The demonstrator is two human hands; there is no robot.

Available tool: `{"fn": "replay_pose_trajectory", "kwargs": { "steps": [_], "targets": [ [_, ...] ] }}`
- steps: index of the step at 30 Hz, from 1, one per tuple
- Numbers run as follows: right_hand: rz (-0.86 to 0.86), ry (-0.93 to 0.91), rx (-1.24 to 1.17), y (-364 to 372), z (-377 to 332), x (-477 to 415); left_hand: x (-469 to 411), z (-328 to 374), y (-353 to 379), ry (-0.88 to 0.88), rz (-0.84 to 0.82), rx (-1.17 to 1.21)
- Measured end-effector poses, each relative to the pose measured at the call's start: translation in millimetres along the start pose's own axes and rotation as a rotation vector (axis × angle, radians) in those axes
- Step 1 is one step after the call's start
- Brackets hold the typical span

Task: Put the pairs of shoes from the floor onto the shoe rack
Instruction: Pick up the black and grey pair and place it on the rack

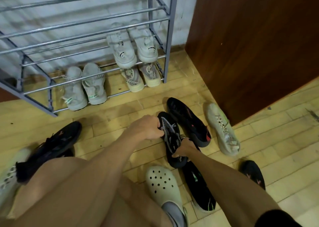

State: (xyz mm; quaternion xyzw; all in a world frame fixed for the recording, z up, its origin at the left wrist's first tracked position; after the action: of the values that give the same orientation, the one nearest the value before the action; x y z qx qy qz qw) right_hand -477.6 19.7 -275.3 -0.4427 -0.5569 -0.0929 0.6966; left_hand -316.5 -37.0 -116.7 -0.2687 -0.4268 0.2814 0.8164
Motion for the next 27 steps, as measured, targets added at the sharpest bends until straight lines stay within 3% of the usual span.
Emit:
{"fn": "replay_pose_trajectory", "kwargs": {
  "steps": [6,9,14,19,22,27],
  "targets": [
    [-0.084,-0.023,-0.091,-29,-3,22,13,-10,7,-0.068,-0.059,-0.008],
    [-0.13,-0.057,-0.178,-49,-7,48,23,-4,4,-0.089,-0.038,0.095],
    [-0.104,-0.321,-0.274,-93,-39,123,48,6,-32,-0.085,0.063,0.258],
    [-0.06,-0.601,-0.389,-128,-93,223,102,10,-75,-0.128,0.343,0.635],
    [-0.061,-0.755,-0.442,-136,-125,291,146,1,-114,-0.053,0.703,0.835],
    [-0.116,-0.943,-0.438,-118,-170,378,252,-17,-157,-0.013,0.988,0.86]
  ]
}}
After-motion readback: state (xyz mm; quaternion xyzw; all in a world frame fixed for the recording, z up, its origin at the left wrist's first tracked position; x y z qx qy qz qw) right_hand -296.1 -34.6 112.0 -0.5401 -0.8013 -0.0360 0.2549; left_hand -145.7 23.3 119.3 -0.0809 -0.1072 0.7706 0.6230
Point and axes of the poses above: each hand's wrist, its own x-axis away from the middle knuckle, its own y-axis out of the palm, z = x × y, the point moved 7 cm from there along -x, towards the middle knuckle, and after that the axes turned 15 degrees about y, right-handed, at the moved point
